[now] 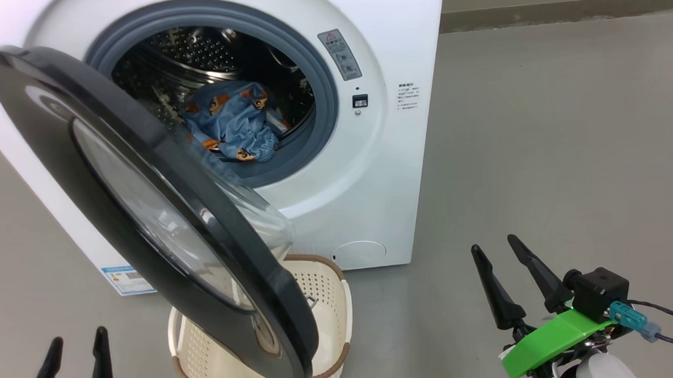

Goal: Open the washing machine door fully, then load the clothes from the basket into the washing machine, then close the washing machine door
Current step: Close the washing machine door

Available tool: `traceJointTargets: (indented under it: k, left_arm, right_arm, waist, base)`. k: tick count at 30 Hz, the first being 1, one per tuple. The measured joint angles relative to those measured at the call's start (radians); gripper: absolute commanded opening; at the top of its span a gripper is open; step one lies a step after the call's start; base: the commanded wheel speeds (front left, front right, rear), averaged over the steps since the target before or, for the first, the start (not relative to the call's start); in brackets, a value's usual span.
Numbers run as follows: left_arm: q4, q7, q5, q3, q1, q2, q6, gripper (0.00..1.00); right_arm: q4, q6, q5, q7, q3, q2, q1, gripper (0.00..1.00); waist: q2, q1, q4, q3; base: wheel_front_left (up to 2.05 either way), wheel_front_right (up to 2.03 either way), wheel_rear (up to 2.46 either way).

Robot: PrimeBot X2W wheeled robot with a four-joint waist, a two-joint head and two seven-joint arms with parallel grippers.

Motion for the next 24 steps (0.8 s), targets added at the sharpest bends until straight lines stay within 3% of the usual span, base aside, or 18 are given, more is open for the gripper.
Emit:
traceJointTargets:
  k: [1, 2, 3, 5, 13, 24]
  left_arm:
    - [0.000, 0.000, 0.000, 0.000, 0.000, 0.000, 0.000, 1.00]
    - [0.001, 0.000, 0.000, -0.001, 0.000, -0.001, 0.000, 1.00]
    - [0.001, 0.000, 0.000, -0.002, 0.000, -0.003, 0.000, 1.00]
    - [0.001, 0.000, 0.000, -0.007, 0.000, -0.006, 0.000, 1.00]
    - [0.009, 0.000, -0.002, -0.023, -0.012, -0.023, 0.001, 1.00]
    - [0.031, 0.000, -0.010, -0.056, -0.016, -0.035, 0.001, 1.00]
  right_arm:
    - [0.000, 0.000, 0.000, 0.000, 0.000, 0.000, 0.000, 1.00]
    - [0.000, 0.000, 0.000, 0.000, 0.003, 0.000, -0.001, 0.91]
    - [0.000, 0.000, 0.000, 0.000, 0.006, 0.000, -0.002, 0.44]
    - [-0.001, 0.000, 0.001, 0.000, 0.007, -0.002, -0.006, 0.00]
    - [-0.057, 0.000, 0.002, 0.000, 0.063, 0.007, -0.059, 0.00]
    - [-0.240, 0.000, 0.000, 0.000, 0.168, 0.028, -0.135, 0.00]
  waist:
    - [0.0000, 0.0000, 0.000, 0.000]
    - [0.0000, 0.0000, 0.002, -0.001]
    - [0.0000, 0.0000, 0.003, -0.001]
    - [0.0000, 0.0000, 0.009, -0.002]
    - [0.0000, 0.0000, 0.052, -0.003]
    - [0.0000, 0.0001, 0.138, -0.010]
  base:
    - [0.00, 0.00, 0.00]
    - [0.00, 0.00, 0.00]
    - [0.00, 0.00, 0.00]
    - [0.00, 0.00, 0.00]
    - [0.00, 0.00, 0.00]
    - [0.00, 0.00, 0.00]
